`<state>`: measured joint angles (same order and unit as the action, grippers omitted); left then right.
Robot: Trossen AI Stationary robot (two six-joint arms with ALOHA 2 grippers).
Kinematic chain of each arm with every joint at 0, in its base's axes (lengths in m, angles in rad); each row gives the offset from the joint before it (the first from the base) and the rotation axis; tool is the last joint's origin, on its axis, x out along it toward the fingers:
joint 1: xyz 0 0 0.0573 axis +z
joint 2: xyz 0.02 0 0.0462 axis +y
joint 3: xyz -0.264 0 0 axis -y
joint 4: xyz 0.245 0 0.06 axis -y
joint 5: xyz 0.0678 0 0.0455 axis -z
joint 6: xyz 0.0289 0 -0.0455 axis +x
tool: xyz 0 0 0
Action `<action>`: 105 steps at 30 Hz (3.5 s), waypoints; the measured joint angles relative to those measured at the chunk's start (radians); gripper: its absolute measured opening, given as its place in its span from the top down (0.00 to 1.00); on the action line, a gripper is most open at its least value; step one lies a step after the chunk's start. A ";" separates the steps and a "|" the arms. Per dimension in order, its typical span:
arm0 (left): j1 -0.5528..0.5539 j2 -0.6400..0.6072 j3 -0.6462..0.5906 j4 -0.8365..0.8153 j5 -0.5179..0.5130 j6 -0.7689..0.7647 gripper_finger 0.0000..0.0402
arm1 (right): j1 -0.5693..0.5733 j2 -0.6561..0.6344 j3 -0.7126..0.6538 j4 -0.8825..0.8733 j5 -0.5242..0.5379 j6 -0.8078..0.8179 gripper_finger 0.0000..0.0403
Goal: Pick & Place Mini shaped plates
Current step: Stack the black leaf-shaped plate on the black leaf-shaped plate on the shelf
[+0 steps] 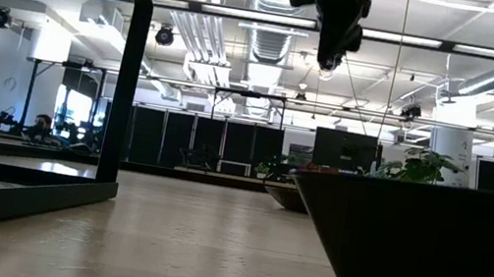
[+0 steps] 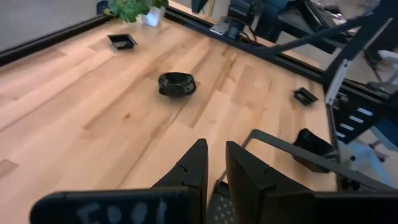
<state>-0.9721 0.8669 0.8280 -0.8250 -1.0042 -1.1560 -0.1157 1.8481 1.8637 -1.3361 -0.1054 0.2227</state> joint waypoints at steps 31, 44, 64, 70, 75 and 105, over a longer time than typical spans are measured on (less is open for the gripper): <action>0.026 0.000 0.000 0.049 0.000 0.024 0.88 | -0.093 0.008 -0.488 0.351 0.012 0.276 0.76; 0.029 0.000 0.000 0.048 -0.008 0.030 0.88 | -0.116 0.018 -0.619 0.527 0.001 0.301 0.77; 0.032 0.000 0.000 0.047 -0.012 0.031 0.88 | -0.115 0.018 -0.708 0.637 -0.031 0.298 0.85; 0.032 0.000 0.000 0.047 -0.012 0.031 0.88 | -0.114 0.018 -0.701 0.640 -0.038 0.294 0.97; 0.032 0.000 0.000 0.047 -0.012 0.031 0.88 | -0.111 0.008 -0.655 0.634 -0.015 0.277 0.98; 0.399 0.002 0.001 0.307 0.015 0.650 0.88 | -0.026 -0.003 -0.166 0.617 0.170 0.158 0.98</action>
<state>-0.5734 0.8684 0.8288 -0.5177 -0.9888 -0.5064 -0.1413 1.8449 1.6974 -0.7189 0.0643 0.3809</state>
